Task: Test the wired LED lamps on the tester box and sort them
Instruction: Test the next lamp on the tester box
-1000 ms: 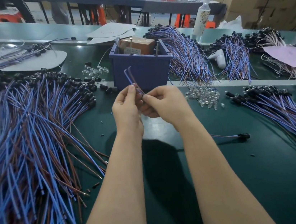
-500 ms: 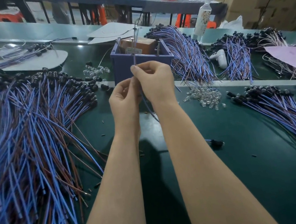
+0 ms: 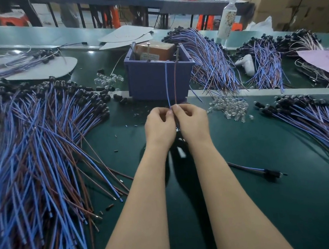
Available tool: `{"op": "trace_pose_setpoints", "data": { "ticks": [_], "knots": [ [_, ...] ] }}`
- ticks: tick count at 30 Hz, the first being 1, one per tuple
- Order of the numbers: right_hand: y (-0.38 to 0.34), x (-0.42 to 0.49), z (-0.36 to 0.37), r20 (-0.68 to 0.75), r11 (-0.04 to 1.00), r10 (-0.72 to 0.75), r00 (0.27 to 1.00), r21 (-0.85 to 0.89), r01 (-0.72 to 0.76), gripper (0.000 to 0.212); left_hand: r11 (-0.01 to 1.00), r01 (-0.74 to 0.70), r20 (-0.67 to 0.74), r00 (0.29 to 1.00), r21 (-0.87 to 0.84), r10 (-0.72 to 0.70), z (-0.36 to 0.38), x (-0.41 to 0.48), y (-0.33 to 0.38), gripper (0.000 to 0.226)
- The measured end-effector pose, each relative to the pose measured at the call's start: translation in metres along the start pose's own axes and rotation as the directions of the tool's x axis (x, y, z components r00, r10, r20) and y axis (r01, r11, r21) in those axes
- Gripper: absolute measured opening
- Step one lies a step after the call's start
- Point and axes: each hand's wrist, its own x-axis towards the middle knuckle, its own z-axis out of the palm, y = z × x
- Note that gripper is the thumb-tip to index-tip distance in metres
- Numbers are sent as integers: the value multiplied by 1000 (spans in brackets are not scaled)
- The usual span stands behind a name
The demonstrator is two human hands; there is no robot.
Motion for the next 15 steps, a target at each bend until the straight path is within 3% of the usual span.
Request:
{"op": "trace_pose_setpoints", "data": {
  "ticks": [7, 15],
  "knots": [
    [-1, 8, 2, -123, 998, -60, 991, 17, 63, 20, 955, 30, -205, 974, -294, -93, -4, 6, 0, 10],
    [0, 4, 6, -66, 988, -147, 987, -52, 144, 31, 964, -140, -292, 954, -226, 70, -5, 7, -4, 6]
  ]
}}
